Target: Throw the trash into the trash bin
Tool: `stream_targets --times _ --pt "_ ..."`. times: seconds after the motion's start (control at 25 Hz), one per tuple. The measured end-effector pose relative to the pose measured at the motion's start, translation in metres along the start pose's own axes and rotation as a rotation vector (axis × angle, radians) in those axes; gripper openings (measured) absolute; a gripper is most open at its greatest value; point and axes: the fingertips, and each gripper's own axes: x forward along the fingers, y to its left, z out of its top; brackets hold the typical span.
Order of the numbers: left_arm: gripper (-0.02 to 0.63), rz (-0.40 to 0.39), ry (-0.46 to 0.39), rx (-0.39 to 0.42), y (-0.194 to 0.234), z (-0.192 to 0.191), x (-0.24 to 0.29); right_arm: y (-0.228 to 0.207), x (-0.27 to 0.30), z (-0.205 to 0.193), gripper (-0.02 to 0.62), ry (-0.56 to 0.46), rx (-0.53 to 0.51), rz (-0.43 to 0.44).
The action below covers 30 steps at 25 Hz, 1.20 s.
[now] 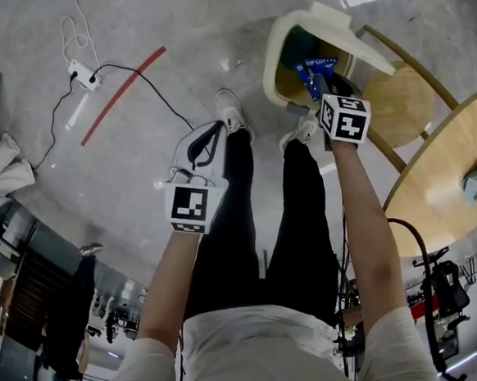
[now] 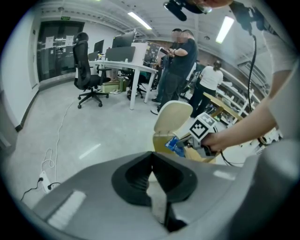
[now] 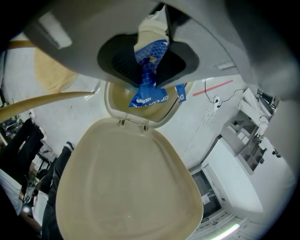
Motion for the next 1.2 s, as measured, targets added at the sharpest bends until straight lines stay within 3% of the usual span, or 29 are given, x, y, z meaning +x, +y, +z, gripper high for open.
stream_targets --times 0.2,0.76,1.2 --pt "0.005 -0.001 0.006 -0.003 0.0 -0.003 -0.003 0.004 -0.003 0.004 0.189 -0.02 -0.008 0.013" --pt "0.005 0.002 -0.004 -0.013 -0.006 0.001 -0.01 0.012 -0.021 0.009 0.198 -0.023 -0.033 0.014" --pt "0.005 -0.008 -0.021 0.007 -0.023 0.026 -0.029 0.021 -0.07 0.026 0.089 -0.054 -0.055 0.006"
